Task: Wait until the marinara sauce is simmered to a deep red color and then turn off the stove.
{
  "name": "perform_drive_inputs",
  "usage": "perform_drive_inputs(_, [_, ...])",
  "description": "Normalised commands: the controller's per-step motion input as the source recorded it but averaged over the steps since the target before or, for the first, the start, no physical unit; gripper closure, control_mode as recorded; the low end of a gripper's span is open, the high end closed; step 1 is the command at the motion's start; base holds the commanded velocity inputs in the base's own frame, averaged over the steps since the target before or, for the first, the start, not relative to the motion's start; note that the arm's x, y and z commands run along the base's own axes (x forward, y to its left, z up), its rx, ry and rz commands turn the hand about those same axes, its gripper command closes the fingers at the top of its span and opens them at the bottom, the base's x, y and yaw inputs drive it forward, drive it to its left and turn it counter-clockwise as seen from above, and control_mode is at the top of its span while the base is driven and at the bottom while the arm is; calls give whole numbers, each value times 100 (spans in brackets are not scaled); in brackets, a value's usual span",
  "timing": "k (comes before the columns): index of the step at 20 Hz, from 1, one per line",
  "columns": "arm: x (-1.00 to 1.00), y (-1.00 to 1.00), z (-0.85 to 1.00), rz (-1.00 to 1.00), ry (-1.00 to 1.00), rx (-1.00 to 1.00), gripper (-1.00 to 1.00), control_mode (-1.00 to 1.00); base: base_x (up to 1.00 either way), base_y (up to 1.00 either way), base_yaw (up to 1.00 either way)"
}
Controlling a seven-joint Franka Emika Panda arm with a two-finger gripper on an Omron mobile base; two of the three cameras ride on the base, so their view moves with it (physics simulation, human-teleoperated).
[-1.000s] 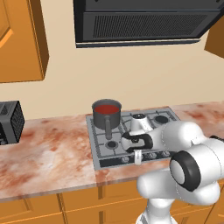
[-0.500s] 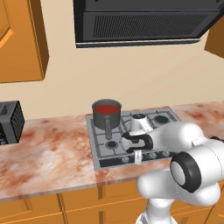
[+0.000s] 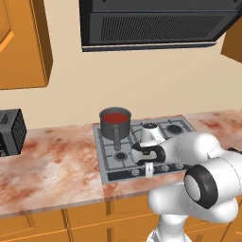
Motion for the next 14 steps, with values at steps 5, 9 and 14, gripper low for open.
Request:
perform_drive_inputs(5, [0, 0, 0, -3, 1, 0, 100, -100, 0, 0, 0])
perform_drive_inputs(9, [0, 0, 0, -21, 15, 0, 100, -100, 0, 0, 0])
perform_drive_inputs(14, [0, -12, -2, -37, 19, 0, 100, -100, 0, 0, 0])
